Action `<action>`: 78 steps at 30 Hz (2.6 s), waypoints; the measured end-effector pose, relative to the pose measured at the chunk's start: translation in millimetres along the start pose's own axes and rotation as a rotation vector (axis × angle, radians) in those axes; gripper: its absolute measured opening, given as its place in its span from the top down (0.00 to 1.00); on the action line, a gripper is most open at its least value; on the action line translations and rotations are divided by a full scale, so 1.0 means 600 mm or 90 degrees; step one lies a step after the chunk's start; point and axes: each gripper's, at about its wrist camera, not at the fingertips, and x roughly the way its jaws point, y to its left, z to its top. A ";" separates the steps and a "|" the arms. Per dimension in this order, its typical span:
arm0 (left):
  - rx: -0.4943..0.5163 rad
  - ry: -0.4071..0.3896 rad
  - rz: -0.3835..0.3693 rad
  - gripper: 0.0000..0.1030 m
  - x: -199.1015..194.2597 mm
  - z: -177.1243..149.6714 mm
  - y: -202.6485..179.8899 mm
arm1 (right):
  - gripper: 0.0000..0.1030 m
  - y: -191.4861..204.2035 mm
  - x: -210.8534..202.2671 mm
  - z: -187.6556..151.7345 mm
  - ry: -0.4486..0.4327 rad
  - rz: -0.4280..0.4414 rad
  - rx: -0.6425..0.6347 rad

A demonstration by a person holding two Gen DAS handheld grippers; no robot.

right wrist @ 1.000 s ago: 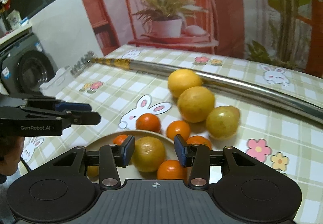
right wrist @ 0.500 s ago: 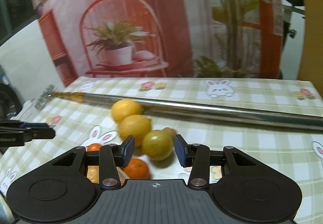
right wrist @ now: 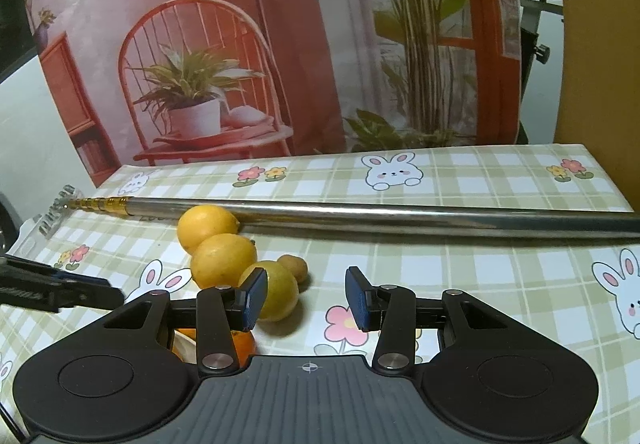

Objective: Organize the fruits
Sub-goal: 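Move the open right tool toward a small brown fruit beside the yellow fruits, then close the right tool on the small brown fruit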

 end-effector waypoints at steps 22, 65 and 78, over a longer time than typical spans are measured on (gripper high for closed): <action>-0.112 0.057 -0.040 0.59 0.060 -0.005 0.011 | 0.61 -0.003 0.003 -0.009 0.005 0.014 0.013; -0.002 -0.131 0.089 0.61 -0.092 -0.058 0.027 | 0.66 -0.013 0.136 0.029 0.061 0.026 0.028; 0.004 -0.128 0.073 0.61 -0.091 -0.065 0.019 | 0.68 -0.029 0.159 0.033 0.090 0.061 0.123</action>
